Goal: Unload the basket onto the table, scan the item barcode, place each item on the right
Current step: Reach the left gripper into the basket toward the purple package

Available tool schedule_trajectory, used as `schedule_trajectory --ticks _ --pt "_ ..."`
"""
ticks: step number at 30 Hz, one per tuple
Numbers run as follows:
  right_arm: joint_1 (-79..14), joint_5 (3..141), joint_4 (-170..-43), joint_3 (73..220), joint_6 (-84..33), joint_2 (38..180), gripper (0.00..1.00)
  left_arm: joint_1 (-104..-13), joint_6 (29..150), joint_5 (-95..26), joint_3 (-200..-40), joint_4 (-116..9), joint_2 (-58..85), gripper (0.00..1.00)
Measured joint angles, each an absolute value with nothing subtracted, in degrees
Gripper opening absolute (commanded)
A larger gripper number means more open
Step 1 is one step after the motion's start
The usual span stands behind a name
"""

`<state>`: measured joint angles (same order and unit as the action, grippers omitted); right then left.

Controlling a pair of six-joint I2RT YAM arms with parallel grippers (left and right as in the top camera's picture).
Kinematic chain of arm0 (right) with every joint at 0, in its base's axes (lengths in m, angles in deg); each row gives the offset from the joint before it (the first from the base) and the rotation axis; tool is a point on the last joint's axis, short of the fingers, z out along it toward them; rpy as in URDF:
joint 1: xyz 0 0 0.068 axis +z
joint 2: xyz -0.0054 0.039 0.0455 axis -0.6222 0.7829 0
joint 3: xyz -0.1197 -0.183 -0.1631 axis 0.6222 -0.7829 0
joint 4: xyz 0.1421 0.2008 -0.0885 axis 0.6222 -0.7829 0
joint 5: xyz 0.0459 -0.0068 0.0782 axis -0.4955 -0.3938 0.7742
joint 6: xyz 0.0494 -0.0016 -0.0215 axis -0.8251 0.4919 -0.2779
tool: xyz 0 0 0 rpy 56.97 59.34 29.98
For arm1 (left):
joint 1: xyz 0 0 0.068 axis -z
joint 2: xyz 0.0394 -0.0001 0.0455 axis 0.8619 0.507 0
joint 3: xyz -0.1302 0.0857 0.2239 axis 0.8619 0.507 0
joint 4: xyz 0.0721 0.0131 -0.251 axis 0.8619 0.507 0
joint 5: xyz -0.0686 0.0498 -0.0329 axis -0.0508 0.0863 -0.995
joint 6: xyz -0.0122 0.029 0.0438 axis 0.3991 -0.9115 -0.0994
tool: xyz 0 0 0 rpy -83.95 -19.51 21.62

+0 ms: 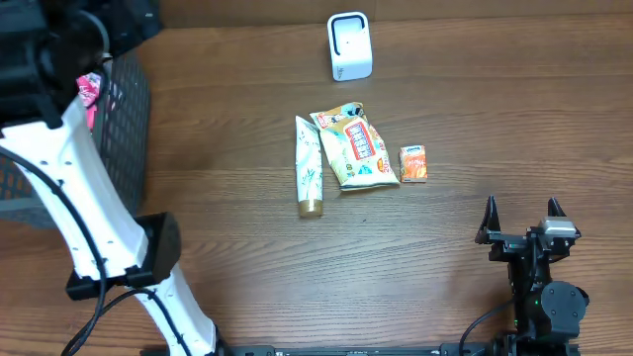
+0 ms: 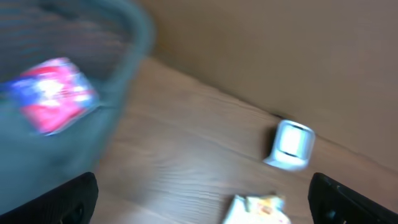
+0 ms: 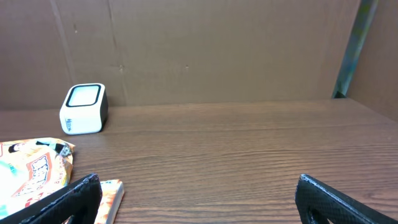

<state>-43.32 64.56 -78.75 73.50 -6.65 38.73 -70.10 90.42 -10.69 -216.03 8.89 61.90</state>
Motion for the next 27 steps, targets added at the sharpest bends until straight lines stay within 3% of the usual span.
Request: schedule_trajectory --ticks 11,27 --pt "-43.32 64.56 -78.68 73.50 -6.65 38.73 1.00 -84.07 90.51 -3.15 -200.58 -2.45 62.03 1.00" --pt "-43.30 64.56 -78.68 73.50 -6.65 38.73 1.00 -86.58 97.68 -0.04 -171.22 -36.50 62.36 0.99"
